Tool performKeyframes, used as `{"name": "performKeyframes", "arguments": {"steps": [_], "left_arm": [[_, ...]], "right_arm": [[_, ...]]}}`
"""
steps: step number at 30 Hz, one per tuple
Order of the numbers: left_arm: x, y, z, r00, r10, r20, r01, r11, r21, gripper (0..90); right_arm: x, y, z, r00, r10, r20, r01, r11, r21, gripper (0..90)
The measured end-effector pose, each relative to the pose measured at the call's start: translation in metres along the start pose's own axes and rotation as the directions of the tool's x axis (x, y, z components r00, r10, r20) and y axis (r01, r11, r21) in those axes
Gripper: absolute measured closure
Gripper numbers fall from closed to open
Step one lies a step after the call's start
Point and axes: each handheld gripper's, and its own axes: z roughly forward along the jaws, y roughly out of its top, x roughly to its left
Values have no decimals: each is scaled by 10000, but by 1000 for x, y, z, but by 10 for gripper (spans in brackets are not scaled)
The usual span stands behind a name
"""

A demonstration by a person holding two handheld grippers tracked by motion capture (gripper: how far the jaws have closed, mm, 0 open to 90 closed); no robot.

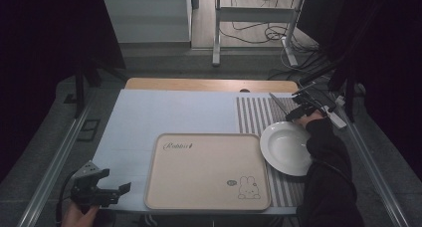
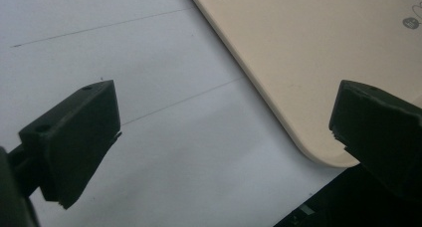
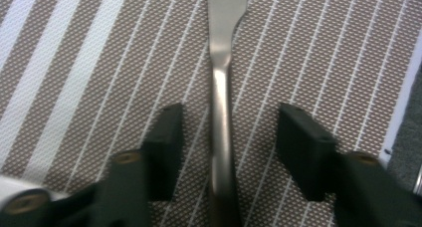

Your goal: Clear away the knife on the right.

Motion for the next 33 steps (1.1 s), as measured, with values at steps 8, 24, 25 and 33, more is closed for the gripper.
{"name": "performKeyframes", "arguments": {"steps": [8, 24, 25, 33], "left_arm": [[0, 0, 0, 10000, -1, -5, 1, 10000, 5, 8], [0, 0, 0, 10000, -41, -1, 41, 10000, 3, 8], [0, 0, 0, 10000, -43, -2, 43, 10000, 2, 8], [0, 0, 0, 10000, -60, -4, 60, 10000, 1, 8]], "right_arm": [[4, 3, -2, 9993, -237, -299, 248, 9989, 390, 803], [3, 5, -10, 9984, -558, -123, 557, 9984, -8, 809], [2, 5, -11, 9983, -568, -95, 567, 9984, -67, 809], [-5, 5, -23, 9991, -379, -202, 367, 9979, -527, 809]]}}
